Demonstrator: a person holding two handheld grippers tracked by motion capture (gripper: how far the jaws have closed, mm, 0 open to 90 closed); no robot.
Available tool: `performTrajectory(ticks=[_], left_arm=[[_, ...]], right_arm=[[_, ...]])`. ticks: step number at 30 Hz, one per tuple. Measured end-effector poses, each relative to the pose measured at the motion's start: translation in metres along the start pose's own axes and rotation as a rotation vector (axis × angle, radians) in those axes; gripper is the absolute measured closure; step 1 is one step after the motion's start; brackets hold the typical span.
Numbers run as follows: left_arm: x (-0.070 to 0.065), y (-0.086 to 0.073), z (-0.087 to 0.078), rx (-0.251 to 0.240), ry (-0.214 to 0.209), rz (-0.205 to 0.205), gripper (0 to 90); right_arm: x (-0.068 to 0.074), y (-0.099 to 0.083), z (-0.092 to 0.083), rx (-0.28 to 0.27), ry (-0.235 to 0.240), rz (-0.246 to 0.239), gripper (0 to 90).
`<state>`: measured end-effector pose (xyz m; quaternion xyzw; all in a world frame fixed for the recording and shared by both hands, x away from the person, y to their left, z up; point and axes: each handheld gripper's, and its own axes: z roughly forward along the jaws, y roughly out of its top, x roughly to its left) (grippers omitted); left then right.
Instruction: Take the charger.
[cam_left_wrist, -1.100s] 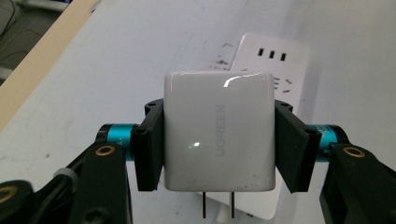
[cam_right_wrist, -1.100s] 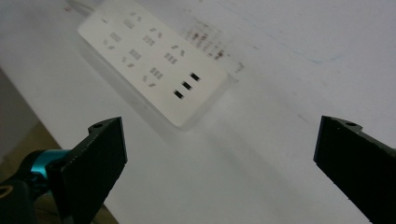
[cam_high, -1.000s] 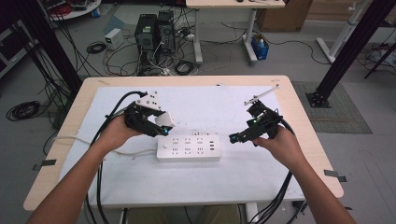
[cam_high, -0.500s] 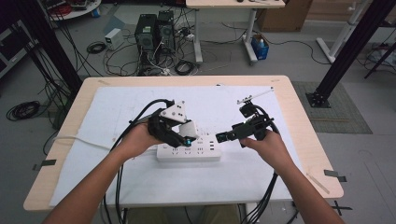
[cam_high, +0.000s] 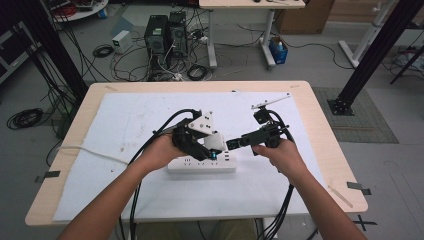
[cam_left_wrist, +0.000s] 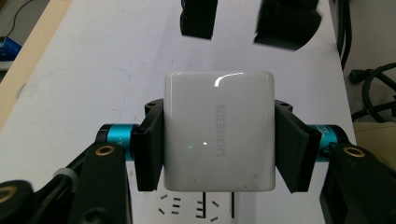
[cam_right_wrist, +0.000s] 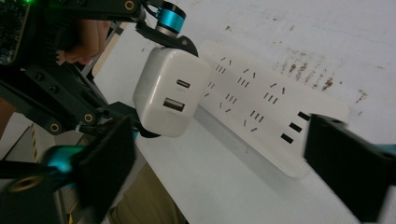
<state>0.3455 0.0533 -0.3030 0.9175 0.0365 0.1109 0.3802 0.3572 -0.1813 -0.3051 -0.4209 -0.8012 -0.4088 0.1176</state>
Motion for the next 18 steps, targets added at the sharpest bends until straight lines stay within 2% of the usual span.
performTrajectory(ticks=[4, 5, 6, 10, 18], left_arm=[[-0.002, 0.002, 0.001, -0.005, 0.004, 0.009, 42.5], [-0.003, 0.003, 0.001, -0.002, 0.005, 0.012, 42.5], [-0.003, 0.003, 0.001, -0.003, 0.006, 0.017, 42.5], [-0.005, 0.005, 0.001, 0.0, 0.012, 0.025, 42.5], [-0.006, 0.008, -0.002, 0.016, 0.029, 0.023, 42.5]], right_arm=[[-0.002, 0.001, 0.001, -0.019, 0.019, 0.026, 17.7], [-0.005, 0.001, 0.002, -0.034, 0.059, 0.066, 17.7], [-0.005, 0.001, 0.002, -0.034, 0.059, 0.066, 17.7], [-0.011, 0.001, 0.004, -0.048, 0.1, 0.129, 17.8], [-0.01, 0.002, 0.003, -0.042, 0.096, 0.127, 17.7]])
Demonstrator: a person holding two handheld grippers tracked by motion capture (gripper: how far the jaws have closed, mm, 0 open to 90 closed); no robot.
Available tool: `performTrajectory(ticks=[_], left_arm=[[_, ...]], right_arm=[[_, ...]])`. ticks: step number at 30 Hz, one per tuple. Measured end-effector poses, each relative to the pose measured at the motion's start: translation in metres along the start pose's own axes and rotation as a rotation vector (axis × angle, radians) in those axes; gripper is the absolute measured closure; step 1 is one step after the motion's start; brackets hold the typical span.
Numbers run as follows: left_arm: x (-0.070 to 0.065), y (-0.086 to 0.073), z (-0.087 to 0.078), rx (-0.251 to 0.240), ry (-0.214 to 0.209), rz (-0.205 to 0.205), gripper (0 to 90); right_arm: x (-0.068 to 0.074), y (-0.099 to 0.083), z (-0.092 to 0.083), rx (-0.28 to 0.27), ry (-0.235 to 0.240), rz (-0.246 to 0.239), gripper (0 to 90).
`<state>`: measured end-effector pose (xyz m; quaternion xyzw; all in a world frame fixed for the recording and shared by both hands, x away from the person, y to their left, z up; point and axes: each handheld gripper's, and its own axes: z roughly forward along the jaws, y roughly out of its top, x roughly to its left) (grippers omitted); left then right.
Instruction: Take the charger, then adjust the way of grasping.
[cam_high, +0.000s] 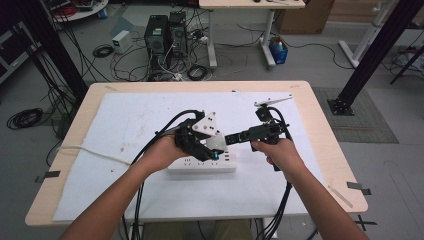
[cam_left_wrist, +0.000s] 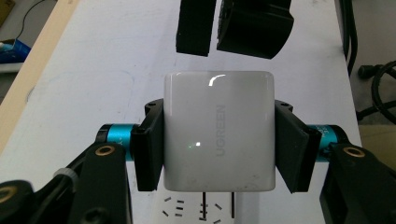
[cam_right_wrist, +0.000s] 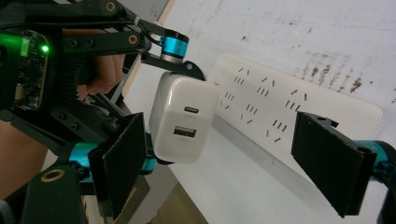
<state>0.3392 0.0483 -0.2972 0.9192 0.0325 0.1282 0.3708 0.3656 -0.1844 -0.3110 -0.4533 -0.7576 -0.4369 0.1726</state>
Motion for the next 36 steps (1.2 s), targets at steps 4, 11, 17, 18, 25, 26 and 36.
performTrajectory(ticks=[4, 11, 17, 18, 25, 26, 36], left_arm=[[-0.002, 0.001, -0.002, -0.001, 0.007, 0.0, 42.5], [-0.005, 0.002, -0.002, 0.015, 0.015, 0.01, 42.5], [-0.007, 0.007, 0.001, 0.01, 0.015, 0.022, 42.5], [-0.007, 0.007, 0.001, 0.008, 0.014, 0.024, 42.5], [-0.006, 0.008, 0.001, -0.006, 0.018, 0.024, 42.5], [-0.006, 0.008, 0.001, -0.009, 0.018, 0.026, 42.5], [-0.009, 0.013, 0.004, -0.01, 0.033, 0.043, 42.5]], right_arm=[[0.004, 0.001, 0.0, 0.004, -0.006, -0.002, 17.6], [0.009, -0.001, -0.001, 0.0, -0.003, -0.013, 17.6], [0.013, -0.002, 0.0, -0.004, 0.012, -0.011, 17.6], [0.014, -0.001, 0.001, 0.003, 0.007, -0.011, 17.6], [0.014, 0.001, 0.008, 0.011, 0.016, 0.001, 17.6], [0.014, 0.002, 0.01, 0.018, 0.022, 0.003, 17.6], [0.006, 0.002, 0.022, 0.021, 0.092, 0.078, 23.7]])
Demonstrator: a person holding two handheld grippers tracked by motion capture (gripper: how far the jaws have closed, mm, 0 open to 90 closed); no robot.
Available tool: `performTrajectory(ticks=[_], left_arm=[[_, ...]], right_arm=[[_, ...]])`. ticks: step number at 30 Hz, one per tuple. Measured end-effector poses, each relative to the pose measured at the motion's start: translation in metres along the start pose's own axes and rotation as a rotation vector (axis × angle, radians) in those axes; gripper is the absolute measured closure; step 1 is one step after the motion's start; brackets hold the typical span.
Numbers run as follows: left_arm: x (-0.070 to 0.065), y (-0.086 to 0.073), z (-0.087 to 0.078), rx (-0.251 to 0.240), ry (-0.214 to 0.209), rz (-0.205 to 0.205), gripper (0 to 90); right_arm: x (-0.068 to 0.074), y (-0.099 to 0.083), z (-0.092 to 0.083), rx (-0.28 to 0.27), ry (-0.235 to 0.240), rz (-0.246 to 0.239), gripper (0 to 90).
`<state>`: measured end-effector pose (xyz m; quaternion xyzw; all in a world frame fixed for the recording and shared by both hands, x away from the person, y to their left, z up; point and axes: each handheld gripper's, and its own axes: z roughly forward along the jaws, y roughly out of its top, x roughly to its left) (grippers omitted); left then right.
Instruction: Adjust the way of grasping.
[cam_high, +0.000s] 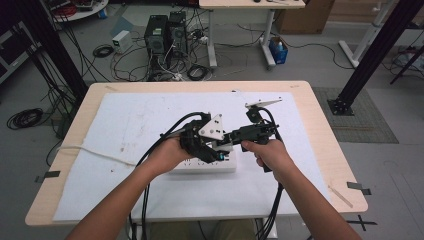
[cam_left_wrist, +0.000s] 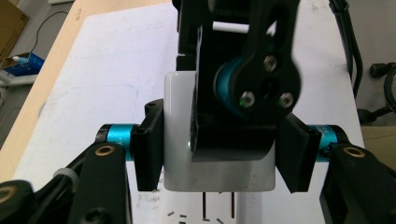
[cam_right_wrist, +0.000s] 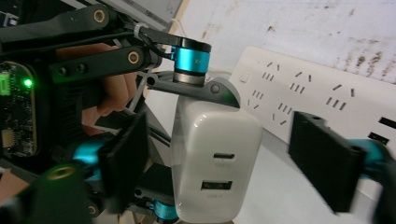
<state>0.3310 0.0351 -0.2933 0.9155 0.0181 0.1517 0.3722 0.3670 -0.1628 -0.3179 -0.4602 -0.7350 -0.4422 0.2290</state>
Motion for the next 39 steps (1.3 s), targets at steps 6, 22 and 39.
performTrajectory(ticks=[6, 22, 39], left_arm=[[0.0, 0.0, 0.0, 0.003, 0.001, 0.001, 42.5], [-0.001, 0.001, 0.0, 0.009, 0.017, 0.015, 42.5], [0.008, -0.01, -0.008, 0.057, 0.056, -0.085, 25.1]], right_arm=[[-0.001, 0.0, 0.002, -0.007, 0.029, -0.002, 30.3], [-0.003, 0.0, 0.006, -0.002, 0.043, 0.008, 47.6], [-0.006, -0.004, -0.002, -0.044, -0.036, -0.044, 62.2]])
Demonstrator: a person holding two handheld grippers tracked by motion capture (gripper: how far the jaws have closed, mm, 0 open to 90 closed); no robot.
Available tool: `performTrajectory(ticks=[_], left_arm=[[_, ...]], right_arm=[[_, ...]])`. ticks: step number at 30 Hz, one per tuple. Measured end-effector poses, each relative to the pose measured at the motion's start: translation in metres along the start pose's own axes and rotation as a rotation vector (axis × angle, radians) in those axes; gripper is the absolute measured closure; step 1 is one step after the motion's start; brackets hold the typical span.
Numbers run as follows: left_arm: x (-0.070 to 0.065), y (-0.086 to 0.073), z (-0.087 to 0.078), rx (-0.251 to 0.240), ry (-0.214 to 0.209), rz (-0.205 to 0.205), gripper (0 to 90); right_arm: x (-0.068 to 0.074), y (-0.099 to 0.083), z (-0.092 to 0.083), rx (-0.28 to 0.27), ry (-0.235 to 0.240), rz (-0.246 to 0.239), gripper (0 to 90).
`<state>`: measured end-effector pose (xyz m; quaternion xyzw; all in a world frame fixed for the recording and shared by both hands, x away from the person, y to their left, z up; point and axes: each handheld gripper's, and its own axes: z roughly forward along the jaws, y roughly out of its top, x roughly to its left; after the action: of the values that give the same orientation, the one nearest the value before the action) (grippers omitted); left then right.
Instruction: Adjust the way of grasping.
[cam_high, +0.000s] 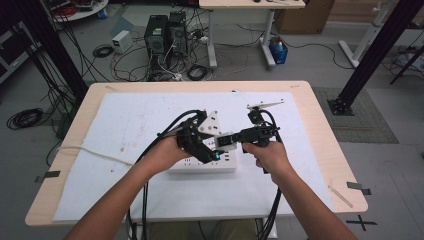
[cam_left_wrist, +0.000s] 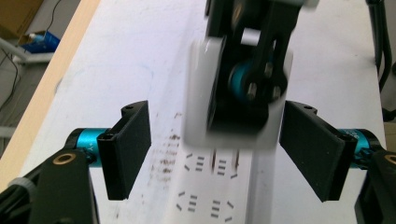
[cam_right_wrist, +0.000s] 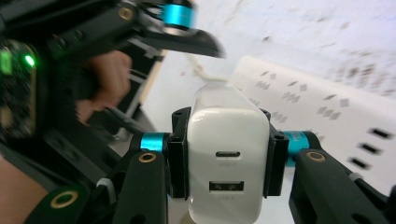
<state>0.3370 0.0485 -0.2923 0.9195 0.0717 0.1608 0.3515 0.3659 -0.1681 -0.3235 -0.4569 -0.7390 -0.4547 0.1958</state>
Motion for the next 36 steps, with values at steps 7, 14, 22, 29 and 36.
performTrajectory(ticks=[7, 14, 22, 29, 36], left_arm=[[0.015, -0.026, -0.016, 0.077, 0.002, -0.109, 20.2], [0.029, -0.06, -0.04, 0.151, 0.034, -0.213, 20.2], [0.041, -0.092, -0.072, 0.226, 0.088, -0.326, 20.2], [0.043, -0.109, -0.089, 0.275, 0.116, -0.372, 20.2], [0.042, -0.119, -0.092, 0.337, 0.094, -0.405, 20.2]], right_arm=[[-0.001, -0.001, -0.013, 0.009, -0.144, -0.102, 62.1], [-0.005, -0.001, -0.035, 0.044, -0.266, -0.149, 62.1], [-0.002, -0.004, -0.063, 0.075, -0.352, -0.21, 62.1], [0.003, -0.004, -0.076, 0.096, -0.403, -0.246, 62.1], [0.007, -0.002, -0.085, 0.124, -0.458, -0.277, 62.1]])
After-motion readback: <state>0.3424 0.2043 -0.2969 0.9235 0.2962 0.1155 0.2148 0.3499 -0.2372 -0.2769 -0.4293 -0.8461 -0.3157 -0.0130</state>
